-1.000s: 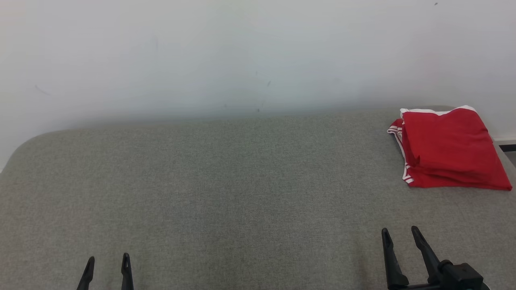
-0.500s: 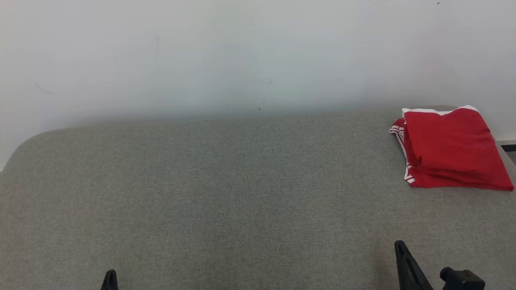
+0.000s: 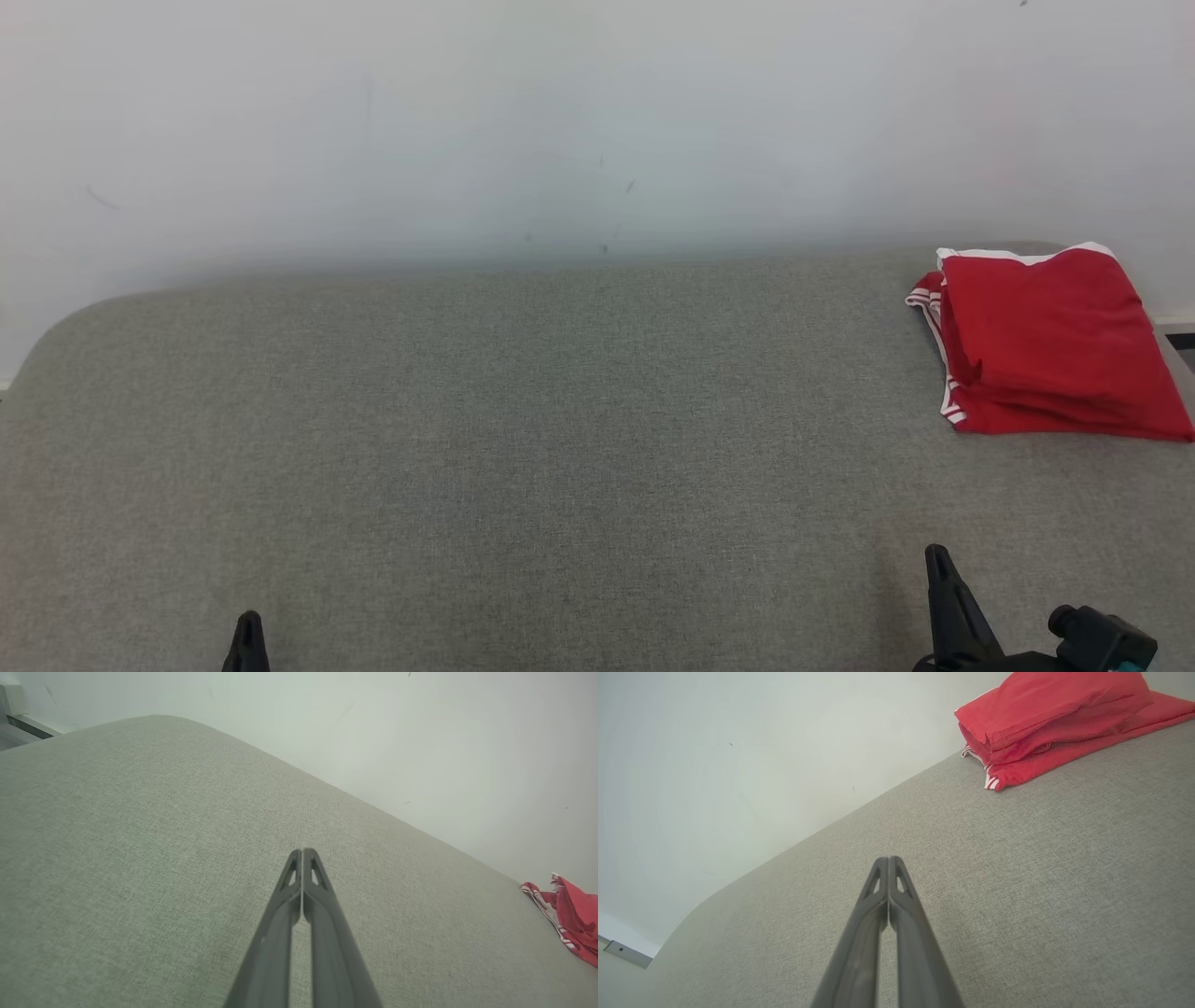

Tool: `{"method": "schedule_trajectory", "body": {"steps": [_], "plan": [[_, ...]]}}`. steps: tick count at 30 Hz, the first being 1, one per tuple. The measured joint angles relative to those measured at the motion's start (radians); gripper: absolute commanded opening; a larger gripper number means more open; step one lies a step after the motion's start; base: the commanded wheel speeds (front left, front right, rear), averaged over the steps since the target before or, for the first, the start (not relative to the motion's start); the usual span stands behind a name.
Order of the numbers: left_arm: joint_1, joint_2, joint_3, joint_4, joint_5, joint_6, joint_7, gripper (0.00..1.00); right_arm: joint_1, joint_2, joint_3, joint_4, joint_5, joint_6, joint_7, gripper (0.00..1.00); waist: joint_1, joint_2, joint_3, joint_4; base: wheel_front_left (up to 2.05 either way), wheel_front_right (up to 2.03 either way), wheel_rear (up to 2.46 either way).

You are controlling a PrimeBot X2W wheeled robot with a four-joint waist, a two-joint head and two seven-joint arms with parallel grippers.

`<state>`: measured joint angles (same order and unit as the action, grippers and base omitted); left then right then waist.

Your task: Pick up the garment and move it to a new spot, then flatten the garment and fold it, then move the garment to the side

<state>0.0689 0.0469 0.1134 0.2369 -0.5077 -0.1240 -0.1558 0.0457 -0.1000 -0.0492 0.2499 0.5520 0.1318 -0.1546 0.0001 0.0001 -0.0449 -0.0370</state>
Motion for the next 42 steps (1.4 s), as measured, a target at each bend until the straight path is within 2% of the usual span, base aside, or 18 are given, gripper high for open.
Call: {"method": "schedule_trajectory", "body": {"steps": [19, 42], "plan": [[-0.044, 0.0, -0.001, 0.001, -0.291, 0.0, 0.071, 0.0, -0.038, 0.013, -0.017, -0.001, 0.276, 0.0, 0.07, 0.0, 0.0, 0.0, 0.009, 0.007, 0.0, 0.0, 0.0], [-0.089, 0.001, -0.001, 0.002, -0.558, 0.0, 0.138, 0.0, -0.077, 0.024, -0.033, -0.001, 0.534, 0.0, 0.137, 0.0, 0.0, -0.0001, 0.019, 0.015, 0.0, 0.0, 0.0]]}}
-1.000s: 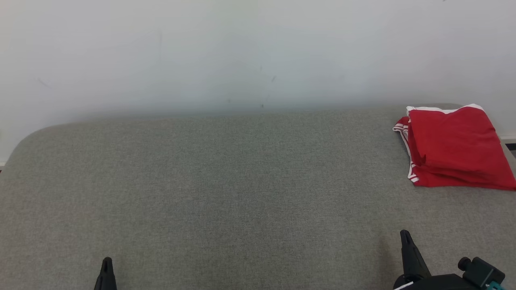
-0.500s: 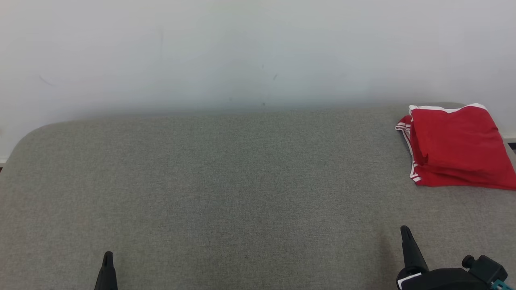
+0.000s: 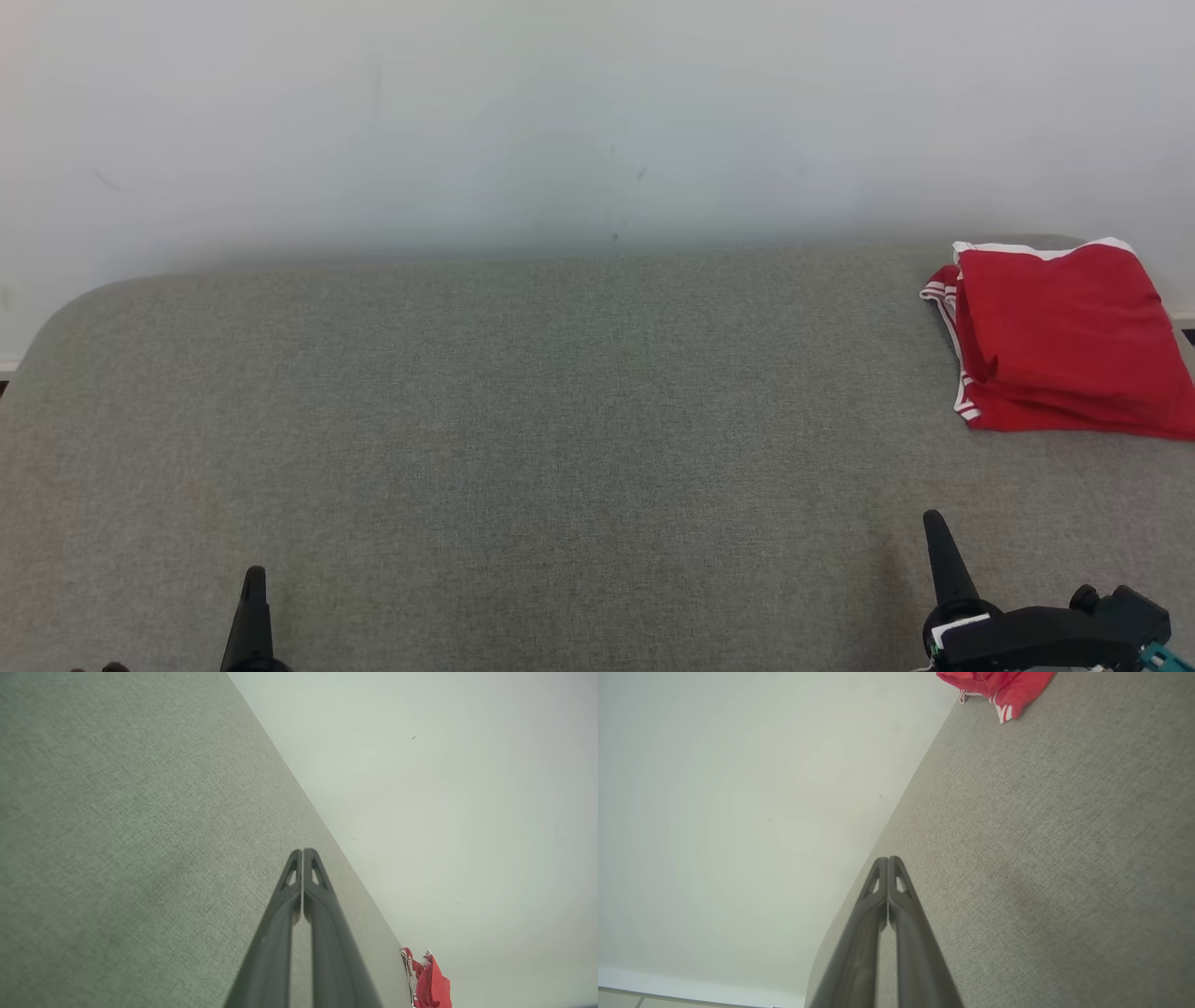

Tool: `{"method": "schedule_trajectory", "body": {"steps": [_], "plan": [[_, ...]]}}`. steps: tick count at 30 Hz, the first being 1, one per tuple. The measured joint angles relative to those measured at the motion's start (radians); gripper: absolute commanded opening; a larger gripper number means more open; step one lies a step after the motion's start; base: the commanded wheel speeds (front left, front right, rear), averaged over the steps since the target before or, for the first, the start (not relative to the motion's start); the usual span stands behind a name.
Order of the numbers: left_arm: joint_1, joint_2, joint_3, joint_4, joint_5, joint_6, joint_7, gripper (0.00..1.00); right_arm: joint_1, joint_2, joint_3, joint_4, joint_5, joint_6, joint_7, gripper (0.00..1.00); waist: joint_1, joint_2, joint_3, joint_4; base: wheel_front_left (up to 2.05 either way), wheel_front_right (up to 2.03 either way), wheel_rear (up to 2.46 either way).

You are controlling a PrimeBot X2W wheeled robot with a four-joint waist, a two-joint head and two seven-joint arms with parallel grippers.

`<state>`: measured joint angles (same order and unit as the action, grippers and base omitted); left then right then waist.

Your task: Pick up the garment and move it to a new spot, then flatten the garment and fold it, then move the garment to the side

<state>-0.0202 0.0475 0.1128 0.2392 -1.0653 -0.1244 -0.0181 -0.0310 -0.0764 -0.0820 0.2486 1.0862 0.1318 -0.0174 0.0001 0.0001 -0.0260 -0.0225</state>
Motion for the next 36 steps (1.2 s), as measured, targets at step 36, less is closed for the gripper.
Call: {"method": "schedule_trajectory", "body": {"steps": [36], "plan": [[-0.052, 0.001, 0.0, 0.004, -0.345, 0.0, 0.082, 0.0, -0.048, 0.015, -0.021, -0.001, 0.327, 0.0, 0.081, 0.0, 0.0, -0.0001, 0.017, 0.013, 0.0, 0.0, 0.0]]}}
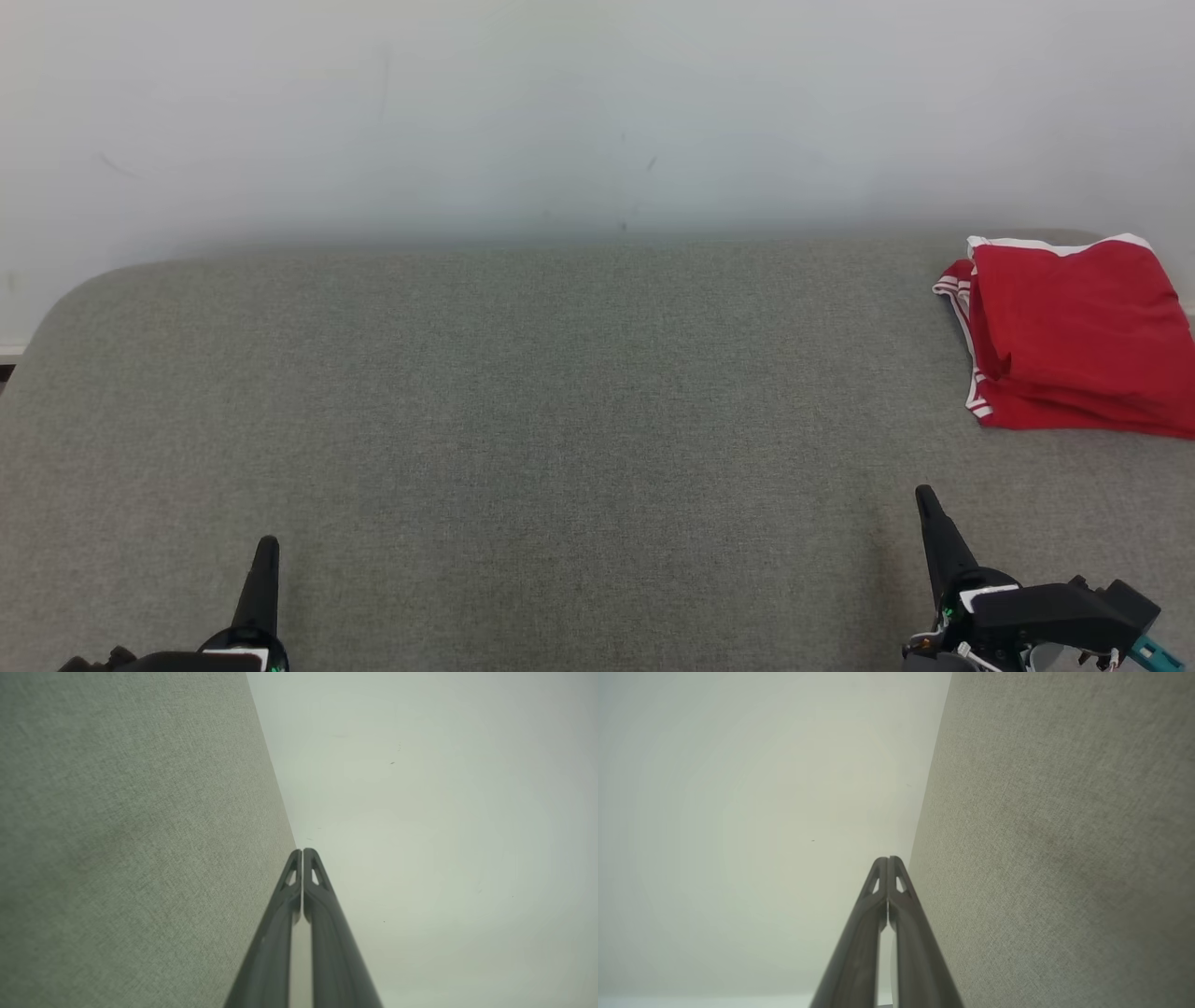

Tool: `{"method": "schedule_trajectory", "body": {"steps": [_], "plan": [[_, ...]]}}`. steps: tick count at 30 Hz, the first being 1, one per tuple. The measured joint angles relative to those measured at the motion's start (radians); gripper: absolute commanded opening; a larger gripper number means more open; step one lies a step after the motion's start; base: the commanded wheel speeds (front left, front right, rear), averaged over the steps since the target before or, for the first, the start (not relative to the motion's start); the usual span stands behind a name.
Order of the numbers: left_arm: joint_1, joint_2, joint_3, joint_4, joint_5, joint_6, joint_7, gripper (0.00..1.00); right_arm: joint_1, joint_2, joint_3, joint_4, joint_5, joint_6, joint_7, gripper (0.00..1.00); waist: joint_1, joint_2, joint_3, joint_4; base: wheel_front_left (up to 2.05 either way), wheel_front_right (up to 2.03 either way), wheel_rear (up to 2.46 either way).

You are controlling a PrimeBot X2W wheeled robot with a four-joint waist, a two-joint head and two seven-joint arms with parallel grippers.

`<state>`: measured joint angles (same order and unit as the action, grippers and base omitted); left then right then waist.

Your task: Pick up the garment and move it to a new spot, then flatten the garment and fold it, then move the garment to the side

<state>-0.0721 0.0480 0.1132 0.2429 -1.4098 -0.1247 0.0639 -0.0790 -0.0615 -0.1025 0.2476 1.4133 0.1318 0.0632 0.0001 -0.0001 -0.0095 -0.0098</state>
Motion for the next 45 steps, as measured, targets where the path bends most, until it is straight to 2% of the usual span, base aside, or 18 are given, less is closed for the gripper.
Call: {"method": "schedule_trajectory", "body": {"steps": [26, 45], "plan": [[-0.032, 0.001, 0.0, 0.002, -0.196, -0.004, 0.051, 0.0, -0.026, 0.009, -0.012, -0.001, 0.193, 0.0, 0.051, 0.0, -0.0001, 0.0001, 0.012, 0.01, 0.0, 0.0, 0.0], [-0.033, 0.001, 0.0, 0.002, -0.2, -0.004, 0.052, 0.0, -0.028, 0.009, -0.012, -0.001, 0.199, 0.0, 0.051, 0.0, -0.0001, 0.0001, 0.013, 0.01, 0.0, 0.0, 0.0]]}}
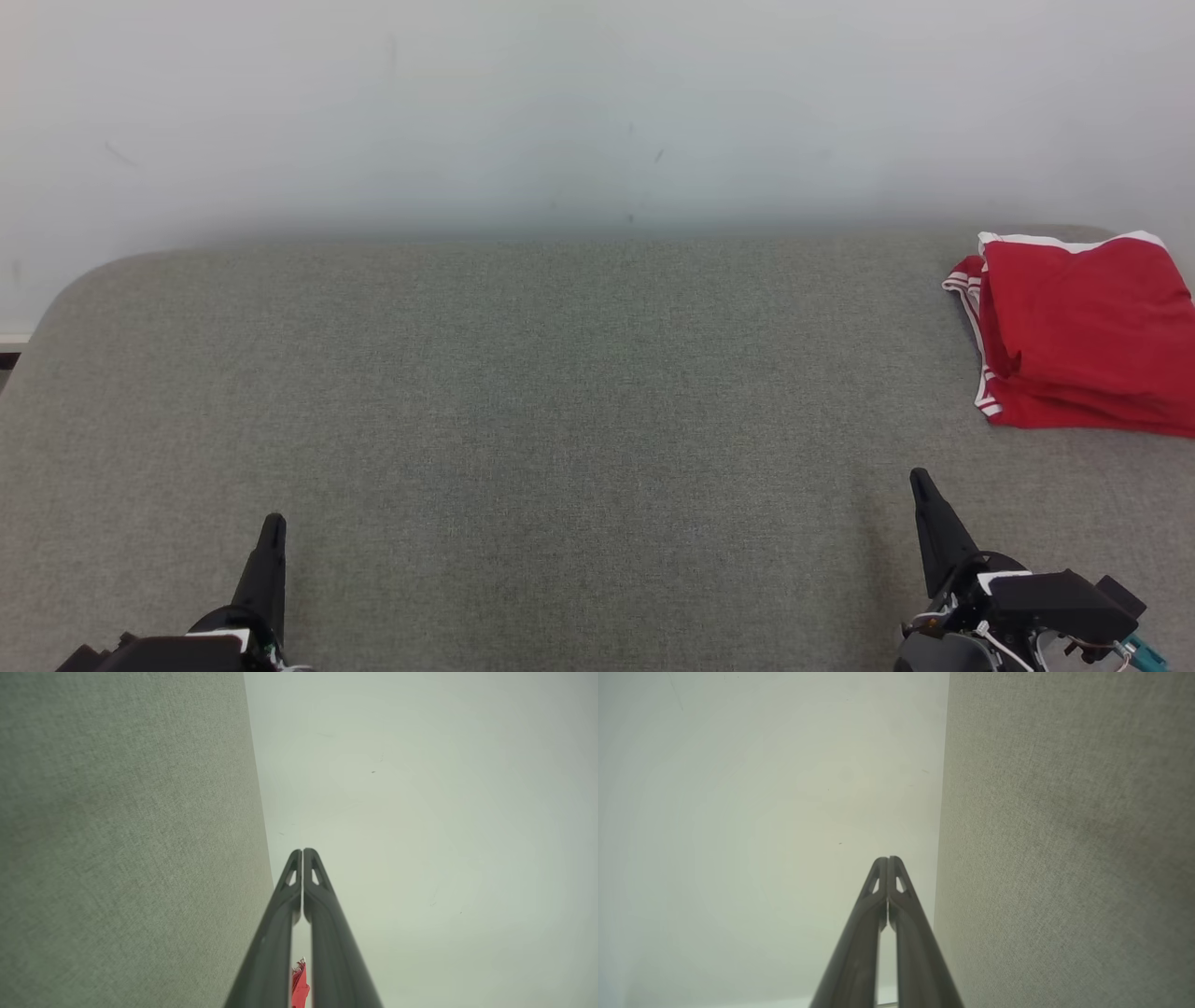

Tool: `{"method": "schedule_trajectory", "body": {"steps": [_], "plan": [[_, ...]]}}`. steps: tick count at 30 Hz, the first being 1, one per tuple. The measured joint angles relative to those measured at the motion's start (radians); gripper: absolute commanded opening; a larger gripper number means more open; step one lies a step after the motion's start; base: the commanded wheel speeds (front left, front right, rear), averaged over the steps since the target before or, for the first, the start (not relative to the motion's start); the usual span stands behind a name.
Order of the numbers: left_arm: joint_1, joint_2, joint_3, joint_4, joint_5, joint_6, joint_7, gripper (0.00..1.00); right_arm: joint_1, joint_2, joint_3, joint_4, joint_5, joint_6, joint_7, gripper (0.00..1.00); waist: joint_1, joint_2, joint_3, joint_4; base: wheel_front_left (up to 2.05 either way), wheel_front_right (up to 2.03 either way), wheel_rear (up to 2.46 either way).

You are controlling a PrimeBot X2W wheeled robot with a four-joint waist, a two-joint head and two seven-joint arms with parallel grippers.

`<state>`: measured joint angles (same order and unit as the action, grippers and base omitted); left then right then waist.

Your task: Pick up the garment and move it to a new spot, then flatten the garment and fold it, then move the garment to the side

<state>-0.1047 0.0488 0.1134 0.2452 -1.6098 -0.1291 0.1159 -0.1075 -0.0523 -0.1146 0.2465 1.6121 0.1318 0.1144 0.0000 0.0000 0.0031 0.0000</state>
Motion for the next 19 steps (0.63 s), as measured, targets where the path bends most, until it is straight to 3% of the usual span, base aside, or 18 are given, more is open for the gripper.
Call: {"method": "schedule_trajectory", "body": {"steps": [19], "plan": [[0.0, 0.0, 0.0, 0.0, 0.0, 0.0, 0.0, 0.0, 0.0, 0.0, 0.0, 0.0, 0.0, 0.0, 0.0, 0.0, 0.0, 0.0, 0.0, 0.0, 0.0, 0.0, 0.0]]}}
